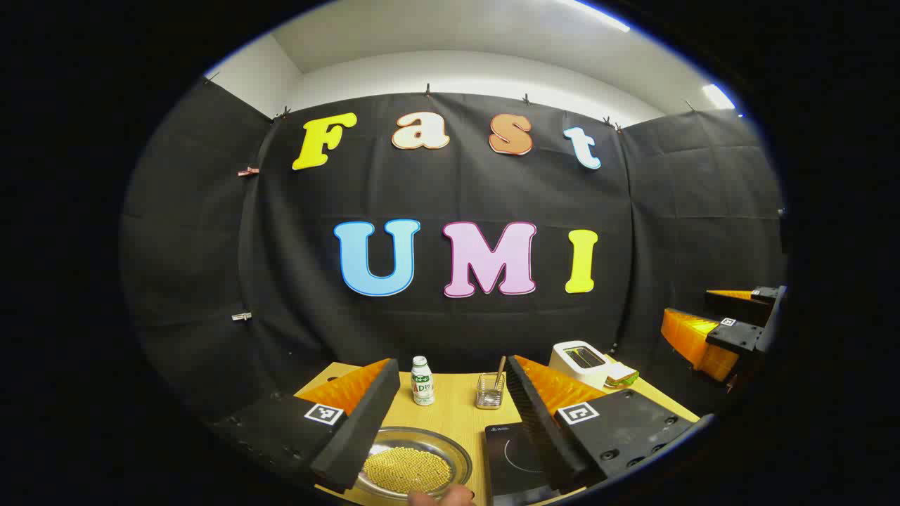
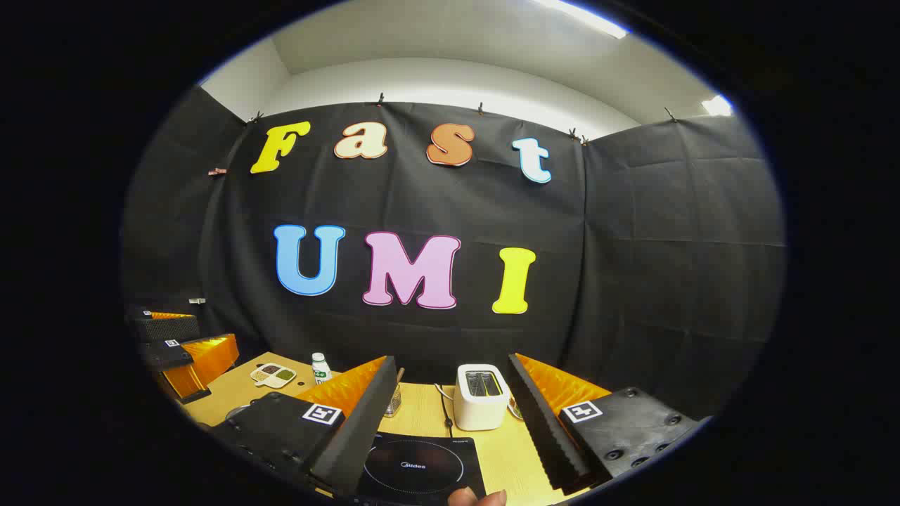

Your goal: First push the handle of the pot to place it horizontally, then grasp the pot with both hands and set it on the induction cooktop.

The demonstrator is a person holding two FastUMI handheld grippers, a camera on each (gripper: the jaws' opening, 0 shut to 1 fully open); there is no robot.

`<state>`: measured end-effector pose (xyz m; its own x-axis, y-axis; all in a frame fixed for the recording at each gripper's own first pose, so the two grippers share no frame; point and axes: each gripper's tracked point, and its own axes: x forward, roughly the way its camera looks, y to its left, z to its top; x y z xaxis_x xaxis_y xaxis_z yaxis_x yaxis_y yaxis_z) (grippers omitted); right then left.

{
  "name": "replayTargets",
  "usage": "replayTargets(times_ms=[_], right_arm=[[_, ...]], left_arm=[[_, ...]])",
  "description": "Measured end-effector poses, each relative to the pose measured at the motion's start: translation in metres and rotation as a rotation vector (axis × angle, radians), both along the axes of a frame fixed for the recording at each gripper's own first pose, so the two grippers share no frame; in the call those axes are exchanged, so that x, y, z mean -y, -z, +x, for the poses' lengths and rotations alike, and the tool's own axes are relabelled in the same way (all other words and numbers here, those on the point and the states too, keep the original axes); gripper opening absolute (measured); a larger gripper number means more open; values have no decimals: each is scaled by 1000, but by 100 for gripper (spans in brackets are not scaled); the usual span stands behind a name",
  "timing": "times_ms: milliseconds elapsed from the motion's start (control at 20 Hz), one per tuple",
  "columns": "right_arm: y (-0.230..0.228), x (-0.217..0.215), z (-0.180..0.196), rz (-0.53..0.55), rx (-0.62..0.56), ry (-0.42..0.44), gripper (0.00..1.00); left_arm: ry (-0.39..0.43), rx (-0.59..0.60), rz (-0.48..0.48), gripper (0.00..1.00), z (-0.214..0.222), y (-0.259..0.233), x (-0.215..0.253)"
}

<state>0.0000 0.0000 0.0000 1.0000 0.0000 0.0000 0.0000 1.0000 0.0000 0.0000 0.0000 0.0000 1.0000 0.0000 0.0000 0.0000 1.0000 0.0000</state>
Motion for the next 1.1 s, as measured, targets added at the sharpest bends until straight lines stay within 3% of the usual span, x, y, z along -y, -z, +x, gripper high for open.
replayTargets(times_ms=[950,1100], right_arm=[[-6,-6,-9,5,16,-15,98],[-5,-6,-9,2,12,-12,98]], left_arm=[[18,-2,-5,95,-7,6,1],[32,34,-19,33,-13,-3,-4]])
